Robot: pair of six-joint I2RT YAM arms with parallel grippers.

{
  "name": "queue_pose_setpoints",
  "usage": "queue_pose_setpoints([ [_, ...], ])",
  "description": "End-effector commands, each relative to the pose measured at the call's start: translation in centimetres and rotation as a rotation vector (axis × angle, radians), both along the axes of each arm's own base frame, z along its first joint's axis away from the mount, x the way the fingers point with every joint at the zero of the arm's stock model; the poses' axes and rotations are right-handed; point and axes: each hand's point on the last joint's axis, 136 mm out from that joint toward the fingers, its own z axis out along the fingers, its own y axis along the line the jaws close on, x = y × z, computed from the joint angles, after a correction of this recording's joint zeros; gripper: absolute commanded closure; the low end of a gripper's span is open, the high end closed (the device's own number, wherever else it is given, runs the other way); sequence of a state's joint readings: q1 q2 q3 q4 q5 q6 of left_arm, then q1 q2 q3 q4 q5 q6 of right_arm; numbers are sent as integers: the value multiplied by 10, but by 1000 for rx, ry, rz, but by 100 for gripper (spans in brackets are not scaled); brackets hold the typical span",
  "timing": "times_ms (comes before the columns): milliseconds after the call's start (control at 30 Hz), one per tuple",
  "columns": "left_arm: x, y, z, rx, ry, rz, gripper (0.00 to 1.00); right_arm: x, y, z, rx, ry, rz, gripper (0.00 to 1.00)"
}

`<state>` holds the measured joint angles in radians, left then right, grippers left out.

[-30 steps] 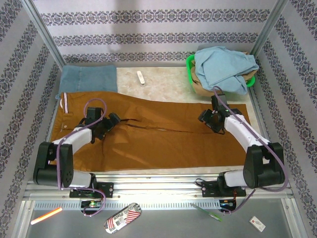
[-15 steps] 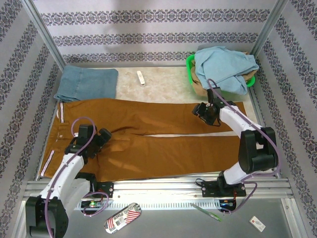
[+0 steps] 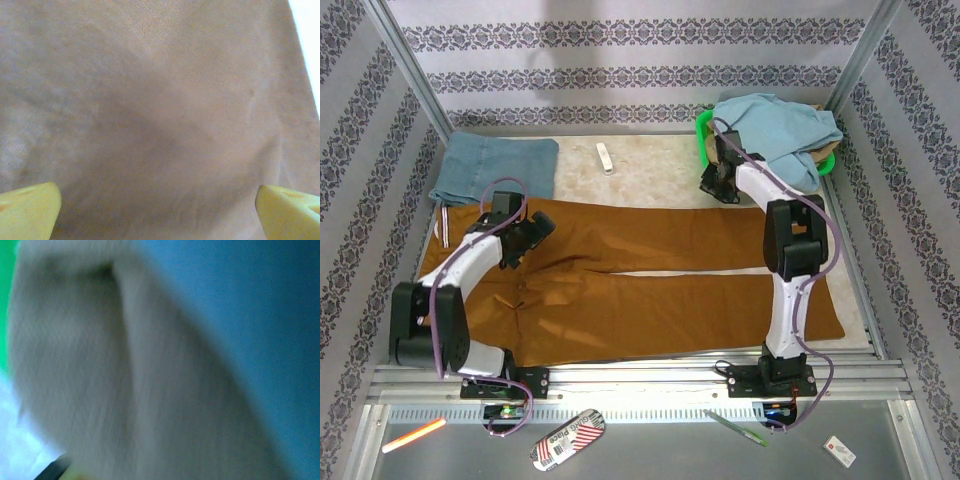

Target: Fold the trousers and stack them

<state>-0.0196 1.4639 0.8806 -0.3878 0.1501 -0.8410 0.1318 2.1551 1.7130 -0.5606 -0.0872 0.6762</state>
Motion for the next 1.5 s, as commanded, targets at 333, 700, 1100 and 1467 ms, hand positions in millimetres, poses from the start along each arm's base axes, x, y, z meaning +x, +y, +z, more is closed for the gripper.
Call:
queue_pose_setpoints([
  [333,108,25,13,-77,-86,-35,0,63,-41,51,-25,-88,9,69],
  [700,173,81,25,-27,-114,44,0,-30,65,81,75,-125,239,53],
  [1100,240,92,-41,-109,-80,93,1,-129,79,83,98,-110,287,52],
  [1467,287,119,-55,-168,-185,207,3,-147,67,78,60,-89,287,51],
])
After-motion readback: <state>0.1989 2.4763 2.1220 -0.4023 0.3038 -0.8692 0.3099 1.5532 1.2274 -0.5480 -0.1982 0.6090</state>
